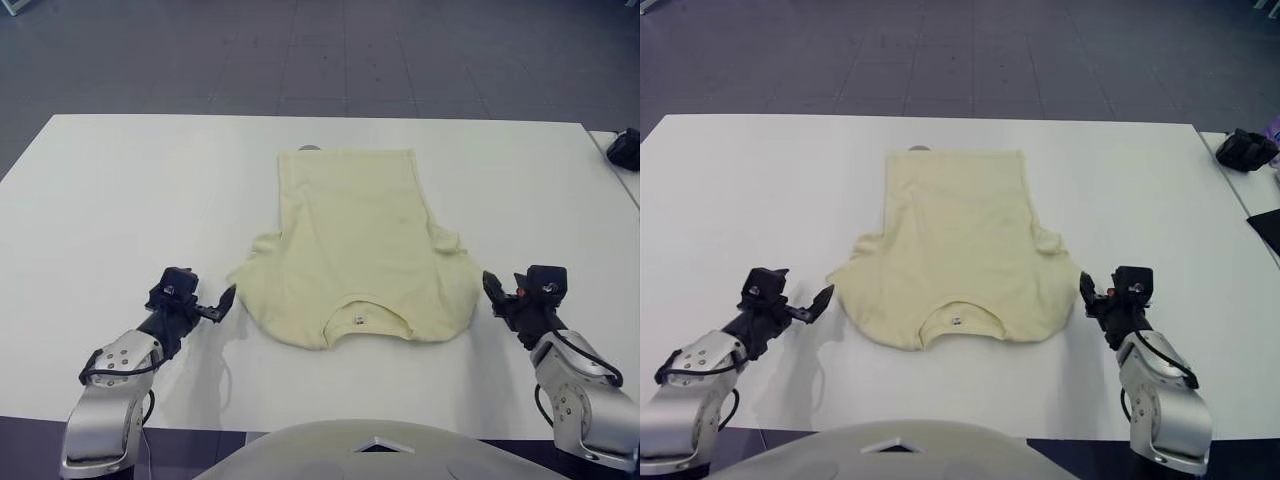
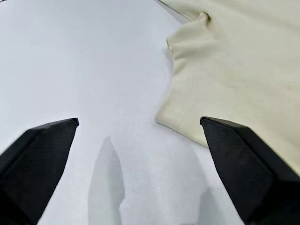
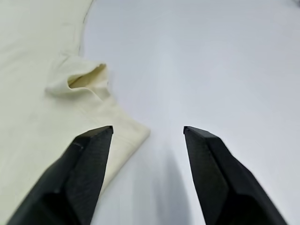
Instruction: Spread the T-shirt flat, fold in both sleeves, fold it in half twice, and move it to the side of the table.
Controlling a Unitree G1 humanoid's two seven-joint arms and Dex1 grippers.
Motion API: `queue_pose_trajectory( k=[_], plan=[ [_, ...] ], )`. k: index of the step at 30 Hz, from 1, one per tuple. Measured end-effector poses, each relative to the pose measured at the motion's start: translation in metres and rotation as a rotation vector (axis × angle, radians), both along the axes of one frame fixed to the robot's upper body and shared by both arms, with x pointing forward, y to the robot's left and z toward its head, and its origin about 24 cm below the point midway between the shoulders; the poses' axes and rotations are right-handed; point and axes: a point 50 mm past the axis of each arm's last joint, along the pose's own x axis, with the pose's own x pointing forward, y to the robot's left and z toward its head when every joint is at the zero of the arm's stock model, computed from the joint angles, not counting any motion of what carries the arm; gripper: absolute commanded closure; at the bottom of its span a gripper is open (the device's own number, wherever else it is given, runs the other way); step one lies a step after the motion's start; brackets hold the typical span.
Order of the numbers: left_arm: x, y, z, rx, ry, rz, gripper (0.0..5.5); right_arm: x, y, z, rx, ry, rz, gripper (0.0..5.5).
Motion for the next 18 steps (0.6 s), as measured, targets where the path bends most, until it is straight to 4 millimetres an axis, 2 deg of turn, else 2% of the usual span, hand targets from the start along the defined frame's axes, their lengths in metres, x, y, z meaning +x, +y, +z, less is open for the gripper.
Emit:
queue_pose_trajectory(
  k=[4,14,18],
  plan=[
    [0.003,0.000,-0.006,-0.035,0.031,-0.005,1.93,0.002,0.003,-0.010,0.026,0.018,-0.018,3.86],
    [0.011,-0.006,-0.012,-0.114,0.052,-0.033,3.61,0.014,0.000,-0.014,0.077,-0.009,-0.065,5.44],
    [0.014,-0.010,-0.014,-0.134,0.041,-0.074,4.42,0.017,0.001,-0.014,0.095,-0.015,-0.060,5.50]
  ],
)
